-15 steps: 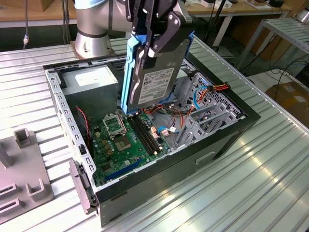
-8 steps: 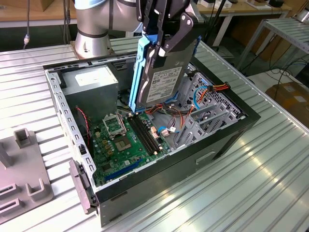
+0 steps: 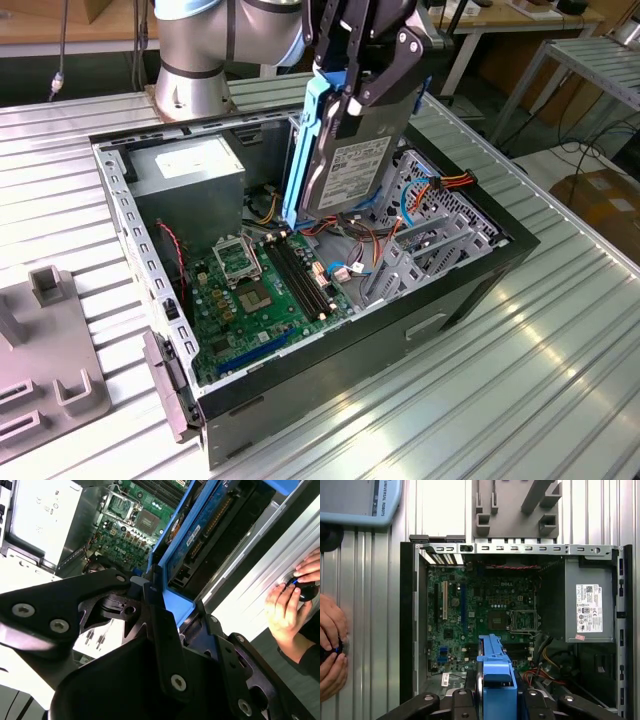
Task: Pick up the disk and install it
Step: 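Insert the disk into the insertion slot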
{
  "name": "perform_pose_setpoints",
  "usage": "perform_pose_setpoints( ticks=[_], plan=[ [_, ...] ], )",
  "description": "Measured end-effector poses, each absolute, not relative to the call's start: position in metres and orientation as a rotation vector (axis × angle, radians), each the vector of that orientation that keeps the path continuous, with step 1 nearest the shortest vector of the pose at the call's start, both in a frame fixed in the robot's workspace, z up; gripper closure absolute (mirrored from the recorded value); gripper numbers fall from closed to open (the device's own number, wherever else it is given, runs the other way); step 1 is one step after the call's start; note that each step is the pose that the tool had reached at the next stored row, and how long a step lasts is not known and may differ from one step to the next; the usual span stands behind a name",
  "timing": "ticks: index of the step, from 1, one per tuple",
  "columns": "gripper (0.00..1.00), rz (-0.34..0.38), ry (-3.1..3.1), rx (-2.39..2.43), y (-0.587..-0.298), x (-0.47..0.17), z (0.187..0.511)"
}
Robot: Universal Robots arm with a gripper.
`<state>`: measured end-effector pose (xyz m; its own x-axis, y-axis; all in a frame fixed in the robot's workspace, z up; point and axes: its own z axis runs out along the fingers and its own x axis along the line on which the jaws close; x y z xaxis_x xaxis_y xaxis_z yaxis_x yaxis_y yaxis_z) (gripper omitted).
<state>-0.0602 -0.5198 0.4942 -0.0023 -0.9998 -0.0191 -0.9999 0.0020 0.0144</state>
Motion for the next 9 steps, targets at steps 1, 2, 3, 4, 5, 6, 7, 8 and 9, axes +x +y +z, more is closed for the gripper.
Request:
perform_pose_setpoints(
  ticks=[1,2,3,4,5,6,7,8,9],
  plan=[
    [0.63,0.037,2.221,-2.217,-0.5198,-0.0599,0.4942],
    [0.63,0.037,2.221,-2.217,-0.5198,-0.0599,0.4942],
    [0.63,0.037,2.221,-2.216,-0.5198,-0.0599,0.4942],
    [0.63,0.037,2.221,-2.217,-0.5198,-0.0599,0.4942],
    [0.63,0.037,2.221,-2.217,-0.5198,-0.0599,0.4942],
    [0.63,0.037,2.221,-2.216,-0.5198,-0.0599,0.4942],
    [0.63,0.037,2.221,-2.217,-0.5198,-0.0599,0.4942],
    [0.63,0.037,2.221,-2.216,-0.5198,-0.0599,0.4942],
    [0.63,0.037,2.221,-2.216,-0.5198,-0.0599,0.4942]
  ],
)
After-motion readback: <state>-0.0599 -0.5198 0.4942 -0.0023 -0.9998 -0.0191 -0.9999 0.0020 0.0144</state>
